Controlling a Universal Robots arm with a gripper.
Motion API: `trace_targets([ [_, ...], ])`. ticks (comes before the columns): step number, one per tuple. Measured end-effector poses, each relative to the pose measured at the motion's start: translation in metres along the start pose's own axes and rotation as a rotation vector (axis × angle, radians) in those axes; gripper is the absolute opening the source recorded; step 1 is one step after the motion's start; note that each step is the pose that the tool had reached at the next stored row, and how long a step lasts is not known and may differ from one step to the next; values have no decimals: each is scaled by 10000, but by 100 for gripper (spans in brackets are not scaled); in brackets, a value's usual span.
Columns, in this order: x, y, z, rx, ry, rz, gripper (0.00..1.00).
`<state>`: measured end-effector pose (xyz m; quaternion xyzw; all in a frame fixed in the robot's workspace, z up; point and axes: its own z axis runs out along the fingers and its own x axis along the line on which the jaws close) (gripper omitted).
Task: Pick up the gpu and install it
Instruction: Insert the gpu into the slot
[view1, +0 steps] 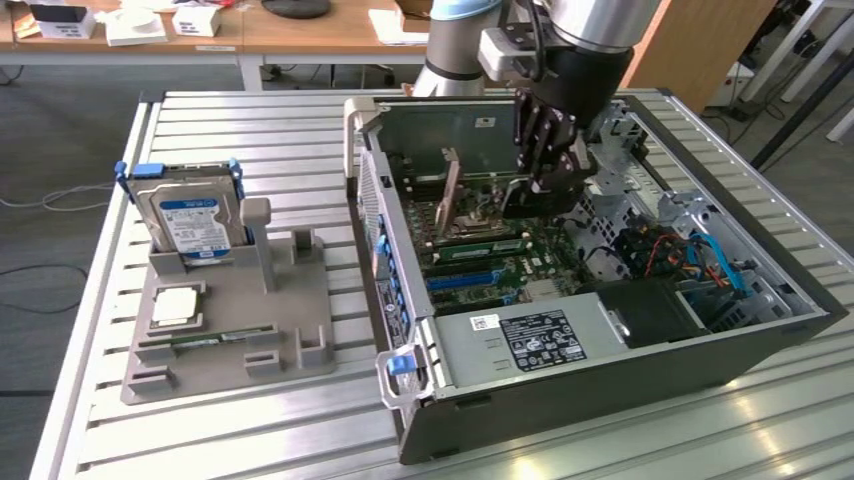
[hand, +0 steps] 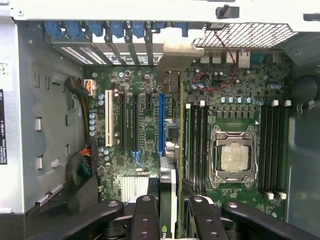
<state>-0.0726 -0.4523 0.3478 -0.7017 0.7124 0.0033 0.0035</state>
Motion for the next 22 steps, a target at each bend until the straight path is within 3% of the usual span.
trace_targets([
  [22,4,26,393,0,0,3,27],
])
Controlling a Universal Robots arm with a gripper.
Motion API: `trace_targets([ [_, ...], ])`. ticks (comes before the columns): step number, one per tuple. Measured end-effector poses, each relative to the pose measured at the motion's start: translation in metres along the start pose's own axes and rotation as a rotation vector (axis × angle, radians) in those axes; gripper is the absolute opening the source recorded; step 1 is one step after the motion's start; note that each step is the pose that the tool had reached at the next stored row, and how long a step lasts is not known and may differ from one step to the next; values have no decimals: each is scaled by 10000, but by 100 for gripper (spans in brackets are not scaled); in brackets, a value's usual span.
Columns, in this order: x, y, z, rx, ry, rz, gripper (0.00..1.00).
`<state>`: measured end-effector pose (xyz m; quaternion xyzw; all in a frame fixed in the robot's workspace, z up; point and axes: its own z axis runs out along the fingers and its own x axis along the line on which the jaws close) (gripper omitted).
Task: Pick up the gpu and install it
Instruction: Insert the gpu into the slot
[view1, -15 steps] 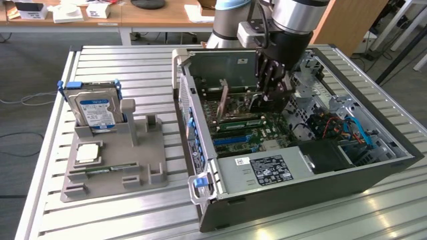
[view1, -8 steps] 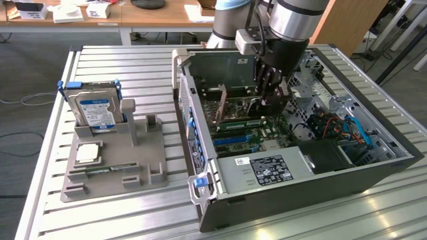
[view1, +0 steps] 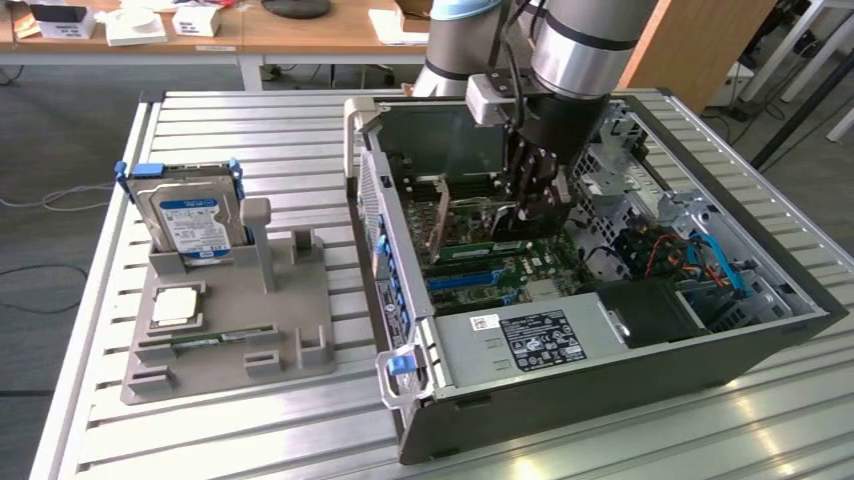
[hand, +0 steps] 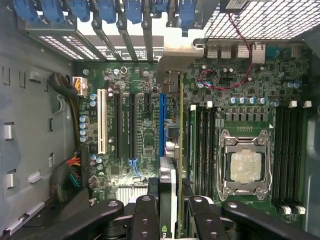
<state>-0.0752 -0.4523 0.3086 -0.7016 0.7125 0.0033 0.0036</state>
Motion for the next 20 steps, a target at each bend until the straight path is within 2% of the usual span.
trace_targets([
  [5,0,2,9,1,-2,1,27],
  [16,1,91,42,0,0,2,27],
  [20,2,95,52,0,0,1,27],
])
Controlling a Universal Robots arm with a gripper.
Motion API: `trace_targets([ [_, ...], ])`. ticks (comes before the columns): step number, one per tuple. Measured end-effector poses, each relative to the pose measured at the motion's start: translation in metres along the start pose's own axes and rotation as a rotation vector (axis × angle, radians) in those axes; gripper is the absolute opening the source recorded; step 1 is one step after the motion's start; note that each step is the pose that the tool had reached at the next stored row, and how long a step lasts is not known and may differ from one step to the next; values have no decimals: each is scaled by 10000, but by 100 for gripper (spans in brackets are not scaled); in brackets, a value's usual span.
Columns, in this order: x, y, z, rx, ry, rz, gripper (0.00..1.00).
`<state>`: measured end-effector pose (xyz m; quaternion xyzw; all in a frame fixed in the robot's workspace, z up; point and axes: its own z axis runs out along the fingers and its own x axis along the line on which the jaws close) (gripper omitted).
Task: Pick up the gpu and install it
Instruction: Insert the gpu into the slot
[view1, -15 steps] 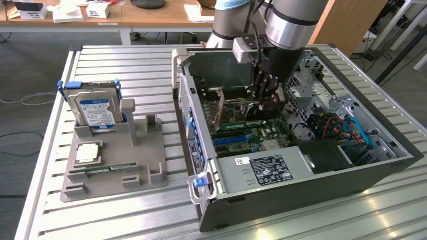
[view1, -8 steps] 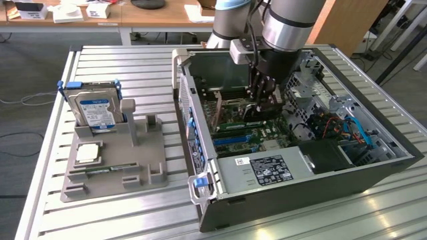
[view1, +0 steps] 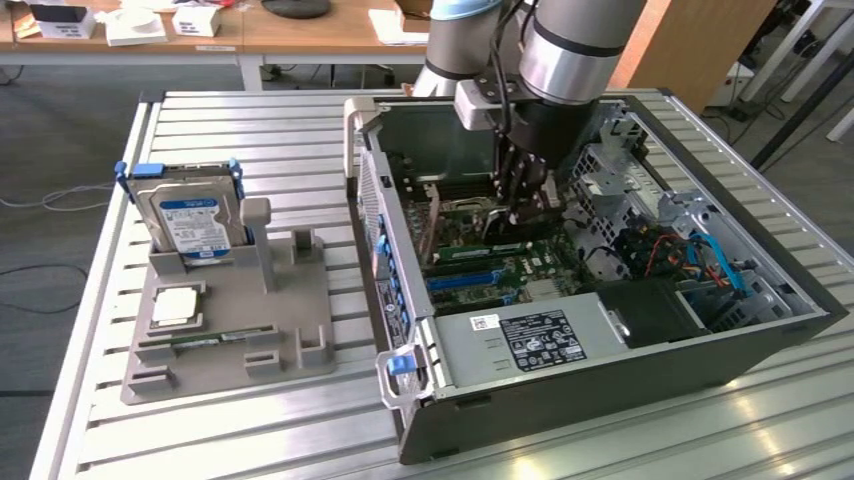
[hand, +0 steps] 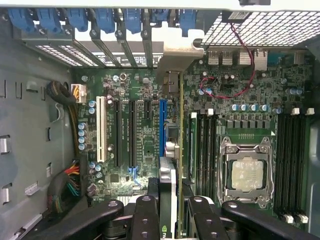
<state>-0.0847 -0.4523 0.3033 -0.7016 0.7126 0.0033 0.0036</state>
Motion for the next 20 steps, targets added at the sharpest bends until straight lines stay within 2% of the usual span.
trace_targets([
  [8,1,3,90,-1,1,1,27],
  [20,2,39,100,0,0,-1,27],
])
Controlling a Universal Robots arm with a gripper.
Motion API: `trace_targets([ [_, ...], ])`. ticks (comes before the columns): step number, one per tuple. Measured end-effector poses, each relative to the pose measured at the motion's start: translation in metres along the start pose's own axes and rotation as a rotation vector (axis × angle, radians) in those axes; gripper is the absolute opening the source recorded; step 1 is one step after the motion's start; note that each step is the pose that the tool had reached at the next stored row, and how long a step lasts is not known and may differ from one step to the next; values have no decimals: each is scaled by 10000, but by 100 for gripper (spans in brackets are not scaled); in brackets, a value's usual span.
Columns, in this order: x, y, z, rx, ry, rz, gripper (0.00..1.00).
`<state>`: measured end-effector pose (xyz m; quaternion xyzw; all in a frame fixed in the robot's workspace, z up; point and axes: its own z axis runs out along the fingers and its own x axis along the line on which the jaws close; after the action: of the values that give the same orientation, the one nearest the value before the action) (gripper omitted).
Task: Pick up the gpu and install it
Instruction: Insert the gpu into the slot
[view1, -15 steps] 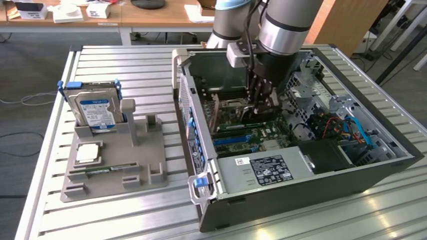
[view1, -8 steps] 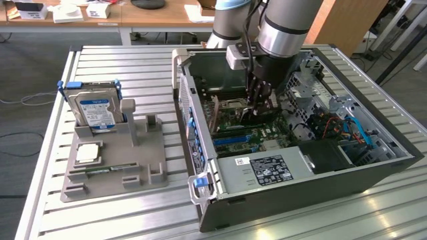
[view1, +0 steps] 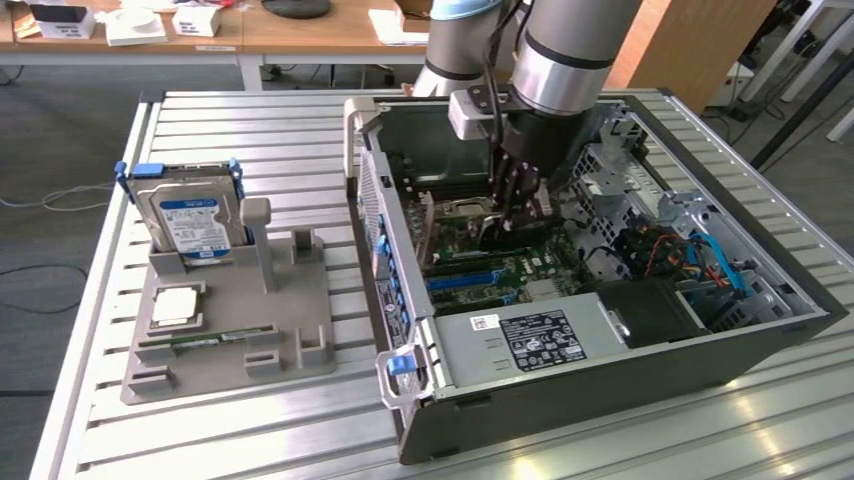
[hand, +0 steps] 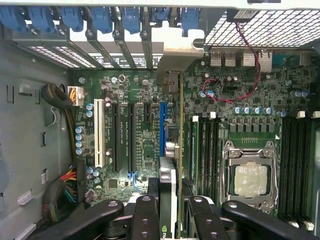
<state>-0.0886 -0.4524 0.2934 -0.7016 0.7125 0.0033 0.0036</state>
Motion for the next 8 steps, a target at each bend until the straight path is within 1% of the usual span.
trace_targets([
  [8,1,7,98,0,0,1,27],
])
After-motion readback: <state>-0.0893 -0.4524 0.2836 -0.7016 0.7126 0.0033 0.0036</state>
